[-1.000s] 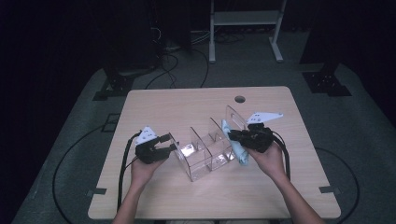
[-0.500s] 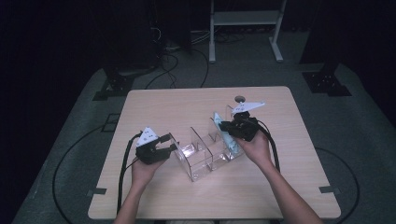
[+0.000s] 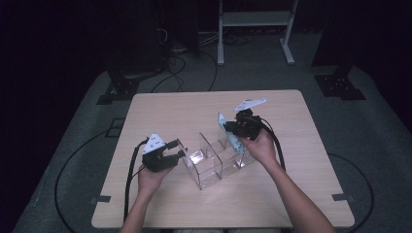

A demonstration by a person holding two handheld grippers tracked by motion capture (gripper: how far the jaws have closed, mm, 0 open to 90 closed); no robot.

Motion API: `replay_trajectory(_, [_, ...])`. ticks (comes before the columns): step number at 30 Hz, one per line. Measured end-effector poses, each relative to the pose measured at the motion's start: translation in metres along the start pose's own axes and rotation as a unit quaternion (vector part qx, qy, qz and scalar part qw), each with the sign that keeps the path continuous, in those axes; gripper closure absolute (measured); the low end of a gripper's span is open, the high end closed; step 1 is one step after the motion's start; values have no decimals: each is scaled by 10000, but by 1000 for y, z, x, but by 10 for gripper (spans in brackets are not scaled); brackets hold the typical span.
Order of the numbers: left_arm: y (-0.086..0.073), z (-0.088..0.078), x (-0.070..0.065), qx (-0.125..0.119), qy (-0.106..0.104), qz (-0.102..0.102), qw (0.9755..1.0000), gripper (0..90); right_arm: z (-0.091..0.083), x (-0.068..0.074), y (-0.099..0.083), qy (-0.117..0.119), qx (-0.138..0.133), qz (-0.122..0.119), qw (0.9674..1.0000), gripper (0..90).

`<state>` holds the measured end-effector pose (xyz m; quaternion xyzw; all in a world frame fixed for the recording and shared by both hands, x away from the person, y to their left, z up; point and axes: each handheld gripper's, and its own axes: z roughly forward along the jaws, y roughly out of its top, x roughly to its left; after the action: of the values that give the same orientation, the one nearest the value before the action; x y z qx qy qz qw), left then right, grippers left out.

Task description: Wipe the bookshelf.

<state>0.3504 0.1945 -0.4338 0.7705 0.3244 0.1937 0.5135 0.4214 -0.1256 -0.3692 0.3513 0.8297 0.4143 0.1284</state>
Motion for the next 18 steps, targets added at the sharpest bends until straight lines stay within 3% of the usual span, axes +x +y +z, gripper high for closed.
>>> replay_trajectory(6, [0, 0, -1, -8, 4, -26, 10000, 473, 11, -1, 11, -74, 142, 62, 9999, 828])
replay_trajectory(10, [0, 0, -1, -6, 12, -41, 10000, 473, 18, -8, 16, 41, 166, 239, 9996, 827])
replay_trajectory(14, [-1, 0, -2, -17, 41, -67, 10000, 474, 6, -5, 7, 94, 139, 93, 9998, 826])
replay_trajectory(18, [-1, 0, -3, -24, 60, -72, 10000, 475, -16, 2, -13, 182, 8, -37, 9998, 825])
